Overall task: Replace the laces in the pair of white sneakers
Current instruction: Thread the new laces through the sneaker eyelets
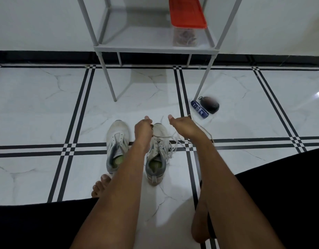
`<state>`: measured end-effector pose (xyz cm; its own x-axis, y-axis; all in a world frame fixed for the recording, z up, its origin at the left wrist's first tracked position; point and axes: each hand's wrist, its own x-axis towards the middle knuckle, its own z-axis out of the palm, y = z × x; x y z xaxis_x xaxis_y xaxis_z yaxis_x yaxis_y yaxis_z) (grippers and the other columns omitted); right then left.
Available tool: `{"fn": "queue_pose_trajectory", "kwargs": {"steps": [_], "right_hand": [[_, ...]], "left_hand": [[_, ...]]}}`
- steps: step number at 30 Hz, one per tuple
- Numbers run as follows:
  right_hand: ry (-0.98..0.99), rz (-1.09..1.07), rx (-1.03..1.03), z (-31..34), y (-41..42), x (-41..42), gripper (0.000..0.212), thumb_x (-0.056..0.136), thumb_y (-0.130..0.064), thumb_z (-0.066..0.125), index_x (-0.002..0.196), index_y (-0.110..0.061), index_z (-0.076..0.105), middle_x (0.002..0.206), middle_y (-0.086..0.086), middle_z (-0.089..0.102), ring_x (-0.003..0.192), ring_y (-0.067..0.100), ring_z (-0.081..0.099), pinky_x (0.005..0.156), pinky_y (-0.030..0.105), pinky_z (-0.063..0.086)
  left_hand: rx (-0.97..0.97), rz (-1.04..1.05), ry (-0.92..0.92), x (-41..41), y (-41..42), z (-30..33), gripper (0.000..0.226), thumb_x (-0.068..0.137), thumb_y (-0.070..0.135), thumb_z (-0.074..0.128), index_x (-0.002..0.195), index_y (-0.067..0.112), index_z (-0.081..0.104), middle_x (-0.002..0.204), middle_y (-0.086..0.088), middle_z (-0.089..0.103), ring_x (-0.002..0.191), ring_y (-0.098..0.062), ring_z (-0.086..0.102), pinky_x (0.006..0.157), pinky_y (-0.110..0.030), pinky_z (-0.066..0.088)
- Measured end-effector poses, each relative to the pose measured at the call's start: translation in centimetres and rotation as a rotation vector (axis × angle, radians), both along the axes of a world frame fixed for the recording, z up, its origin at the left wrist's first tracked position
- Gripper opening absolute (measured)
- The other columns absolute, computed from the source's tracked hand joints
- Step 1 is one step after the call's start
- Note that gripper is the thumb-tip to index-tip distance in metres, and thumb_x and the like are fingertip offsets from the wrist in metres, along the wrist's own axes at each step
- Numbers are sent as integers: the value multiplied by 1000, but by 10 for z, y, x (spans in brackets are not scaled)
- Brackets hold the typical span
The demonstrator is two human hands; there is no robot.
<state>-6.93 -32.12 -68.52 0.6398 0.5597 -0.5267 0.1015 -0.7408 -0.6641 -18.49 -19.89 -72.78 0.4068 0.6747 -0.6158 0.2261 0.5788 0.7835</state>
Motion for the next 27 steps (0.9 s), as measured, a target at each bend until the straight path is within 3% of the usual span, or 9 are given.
{"fn": "queue_pose_trajectory", "kwargs": {"steps": [4, 9, 11, 13, 15, 18, 20, 24, 27], "right_hand": [[274, -113, 133, -3, 8, -16, 72, 99, -80, 38, 127, -25, 75, 123, -9, 72, 111, 17, 66, 97, 40, 54], [-77, -253, 39, -18, 10, -19, 68, 102, -71, 40, 74, -12, 59, 75, 2, 63, 77, 23, 63, 72, 35, 46], [-91, -294, -19, -24, 8, -20, 75, 97, -77, 43, 102, -8, 70, 100, 7, 73, 99, 28, 69, 82, 37, 50], [-60, -343, -48, -23, 8, -22, 95, 92, -83, 45, 144, -4, 54, 139, 13, 64, 128, 32, 61, 99, 41, 49], [33, -371, -23, -22, 9, -22, 102, 91, -83, 48, 154, -3, 44, 149, 13, 56, 130, 31, 58, 100, 41, 47], [207, -412, 146, -21, 11, -17, 63, 102, -61, 56, 134, -9, 67, 125, 4, 69, 110, 24, 63, 92, 39, 49], [278, -480, 296, -22, 10, -16, 27, 104, -33, 63, 122, -17, 75, 119, -6, 73, 116, 22, 65, 95, 36, 49], [513, -667, 500, -22, 10, -16, 34, 106, -12, 59, 139, -7, 59, 112, 1, 80, 100, 17, 77, 98, 42, 60], [528, -707, 638, -20, 8, -18, 22, 107, -8, 59, 127, 0, 64, 111, 12, 79, 92, 19, 81, 84, 36, 65]], "left_hand": [[-17, -100, -19, 2, -19, -7, 25, 104, 24, 50, 85, 14, 63, 58, 5, 53, 56, -15, 47, 63, -33, 40], [-12, -93, -57, 3, -26, -12, 20, 99, 10, 51, 110, 15, 67, 95, 2, 76, 76, -17, 60, 73, -36, 50], [21, -104, -66, 3, -26, -13, 22, 100, 15, 56, 121, 17, 62, 98, 5, 79, 78, -16, 61, 73, -34, 51], [26, -100, -67, 5, -27, -11, 23, 101, 19, 59, 124, 21, 56, 93, 7, 79, 77, -15, 60, 72, -32, 49], [49, -128, -63, 6, -28, -11, 25, 101, 20, 61, 125, 21, 53, 91, 7, 79, 78, -15, 60, 71, -31, 47], [105, -207, -42, 5, -29, -14, 30, 100, 23, 64, 127, 19, 53, 91, 5, 80, 82, -17, 62, 72, -31, 46], [130, -234, -28, 4, -30, -14, 31, 100, 24, 65, 127, 19, 52, 90, 5, 80, 83, -16, 63, 71, -30, 45], [161, -236, -24, -1, -30, -14, 33, 99, 26, 68, 127, 22, 50, 105, -2, 78, 83, -15, 68, 72, -29, 50], [176, -222, 23, 0, -30, -15, 29, 96, 30, 69, 122, 22, 58, 107, -1, 76, 89, -18, 73, 78, -34, 57]]}}
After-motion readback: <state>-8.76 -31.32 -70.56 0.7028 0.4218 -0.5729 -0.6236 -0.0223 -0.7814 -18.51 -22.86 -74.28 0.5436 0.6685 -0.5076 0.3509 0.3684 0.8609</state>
